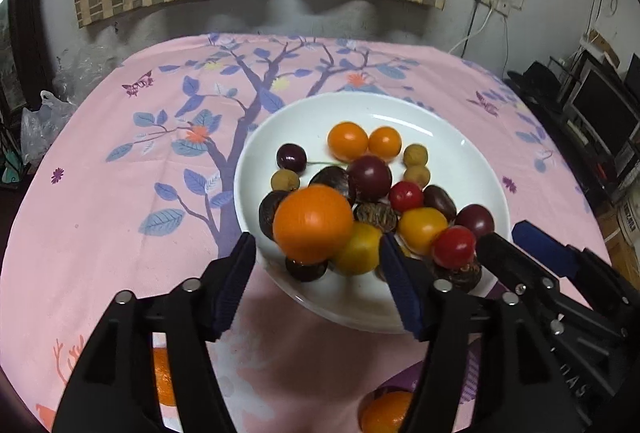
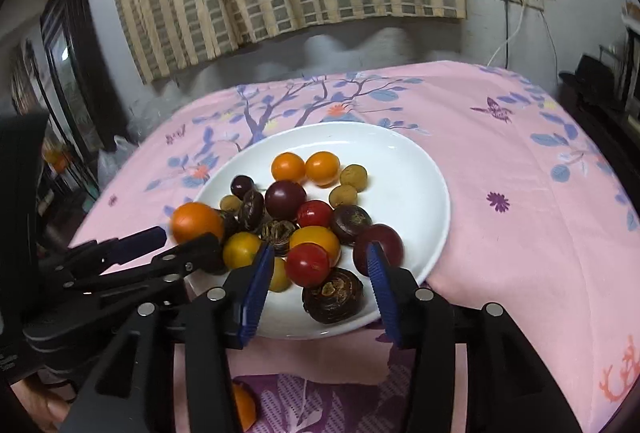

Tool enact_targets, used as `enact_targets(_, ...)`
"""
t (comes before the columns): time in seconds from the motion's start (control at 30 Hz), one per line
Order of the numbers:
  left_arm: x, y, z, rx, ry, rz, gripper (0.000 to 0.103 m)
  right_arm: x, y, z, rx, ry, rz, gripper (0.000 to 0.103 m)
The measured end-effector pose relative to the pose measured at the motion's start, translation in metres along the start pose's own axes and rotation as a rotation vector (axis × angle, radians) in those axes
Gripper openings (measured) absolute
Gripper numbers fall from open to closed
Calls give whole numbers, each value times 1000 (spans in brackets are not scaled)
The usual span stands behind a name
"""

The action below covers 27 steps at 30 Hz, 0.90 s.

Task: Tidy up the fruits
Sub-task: 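Carry the tomato and mandarin over the white plate and open both grippers, then grasp an orange mandarin with the right gripper while the left gripper grasps another mandarin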

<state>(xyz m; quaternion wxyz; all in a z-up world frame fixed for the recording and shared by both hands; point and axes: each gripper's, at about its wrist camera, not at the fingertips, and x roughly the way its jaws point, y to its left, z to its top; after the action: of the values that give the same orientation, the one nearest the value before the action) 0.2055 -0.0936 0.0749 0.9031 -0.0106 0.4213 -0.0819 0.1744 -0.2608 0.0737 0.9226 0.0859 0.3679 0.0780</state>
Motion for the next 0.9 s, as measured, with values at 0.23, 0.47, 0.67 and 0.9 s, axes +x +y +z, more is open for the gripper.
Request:
enact_targets(0.23, -29, -1, -19, 35, -32, 49, 73, -26, -3, -26, -12, 9, 21, 56)
enact_targets(0.47, -62, 12, -56, 26, -51, 72, 79, -42, 15, -63, -67, 88, 50, 58)
enact_targets(0.67, -82, 42, -92, -22, -62, 104, 85, -44, 46, -92, -172, 150, 47, 65)
enact_targets(0.9, -91, 78, -112, -53, -119, 154, 87, -25, 72, -109, -264, 201, 3, 67)
